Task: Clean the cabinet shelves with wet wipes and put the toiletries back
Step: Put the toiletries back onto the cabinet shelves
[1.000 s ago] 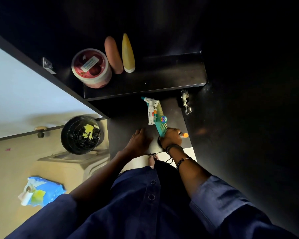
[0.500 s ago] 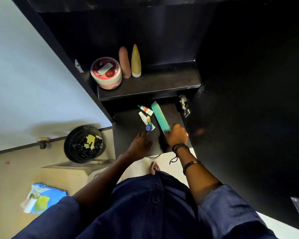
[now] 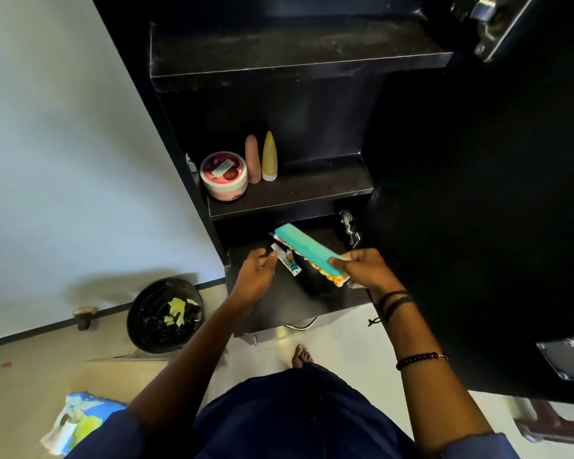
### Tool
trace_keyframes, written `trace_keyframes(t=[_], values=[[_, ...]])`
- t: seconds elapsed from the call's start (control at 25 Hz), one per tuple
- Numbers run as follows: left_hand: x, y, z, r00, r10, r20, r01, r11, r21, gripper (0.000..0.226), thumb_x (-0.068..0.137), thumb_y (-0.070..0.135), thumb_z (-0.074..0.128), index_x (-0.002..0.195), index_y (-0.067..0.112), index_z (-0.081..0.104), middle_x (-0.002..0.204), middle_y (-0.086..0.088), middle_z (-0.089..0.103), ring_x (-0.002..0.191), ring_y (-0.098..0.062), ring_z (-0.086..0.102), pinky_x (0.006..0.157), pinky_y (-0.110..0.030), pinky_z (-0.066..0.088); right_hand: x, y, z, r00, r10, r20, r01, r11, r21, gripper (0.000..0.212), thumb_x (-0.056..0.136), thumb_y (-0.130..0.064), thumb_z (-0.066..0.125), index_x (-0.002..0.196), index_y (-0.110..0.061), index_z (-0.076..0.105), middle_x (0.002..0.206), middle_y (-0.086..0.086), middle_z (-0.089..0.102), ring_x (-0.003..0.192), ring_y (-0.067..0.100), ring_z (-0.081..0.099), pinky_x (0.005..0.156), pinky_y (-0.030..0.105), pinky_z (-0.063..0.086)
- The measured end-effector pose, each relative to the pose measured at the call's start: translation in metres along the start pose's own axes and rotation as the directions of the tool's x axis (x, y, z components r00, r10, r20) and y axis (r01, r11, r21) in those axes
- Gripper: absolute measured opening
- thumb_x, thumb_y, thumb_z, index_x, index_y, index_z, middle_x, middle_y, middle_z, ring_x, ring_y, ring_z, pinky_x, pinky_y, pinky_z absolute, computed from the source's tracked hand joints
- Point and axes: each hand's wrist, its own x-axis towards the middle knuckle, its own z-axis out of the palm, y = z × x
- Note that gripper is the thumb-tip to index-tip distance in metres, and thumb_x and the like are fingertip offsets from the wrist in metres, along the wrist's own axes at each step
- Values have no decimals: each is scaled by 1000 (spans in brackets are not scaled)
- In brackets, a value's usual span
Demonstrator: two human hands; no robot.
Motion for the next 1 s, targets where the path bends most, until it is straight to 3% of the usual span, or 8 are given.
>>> trace_keyframes(t=[0.12,0.24,0.48,0.64,0.76,0.92,1.0], values=[[-18,23,-2,991,1,137,14,994,-110,30,95,34,51,116,13,56,97,0,69,84,-12,67,71,-28,56,-31,-8,0,975,17,220,-48,989,138,20,83,-25,72,95,-9,69,84,4,72,69,9,66,59,19,52],[-30,37,0,992,37,120,-11,978,-210,31,89,25,64,114,9,56,104,-6,71,88,-16,72,66,-31,60,-49,-12,6,924,-33,382,-38,983,178,25,83,-21,71,104,-8,66,93,4,75,77,10,71,65,20,57],[-45,33,-13,993,90,75,-84,993,-80,33,81,14,72,112,9,60,106,-5,70,89,-14,71,61,-24,58,-68,-21,15,835,-108,540,64,993,99,26,82,-20,72,105,-9,66,102,8,74,85,16,71,72,24,58],[-65,38,-30,961,229,155,-235,972,24,30,81,10,71,110,17,64,100,-1,71,91,-15,70,69,-24,59,-72,-28,20,909,-210,360,82,937,339,33,85,-16,68,116,-4,61,108,13,72,99,27,69,82,35,58],[-74,53,-39,928,304,215,-338,930,147,33,83,14,71,114,21,65,105,2,70,86,-10,71,68,-23,58,-78,-45,22,927,-313,207,177,851,495,27,89,-9,63,114,-2,59,103,12,72,91,23,72,76,34,61],[-77,87,-49,894,413,173,-447,843,299,37,86,18,67,122,25,62,114,8,66,89,-9,67,65,-16,53,-89,-71,21,926,-370,75,264,777,571,29,89,-6,61,118,-2,58,107,13,71,91,23,72,77,38,60],[-82,108,-54,818,570,79,-538,710,455,38,87,21,67,124,25,61,117,10,61,102,-6,58,75,-14,47,-96,-87,16,908,-419,16,321,719,617,29,90,-5,61,118,-1,58,108,15,71,94,25,72,77,39,60]])
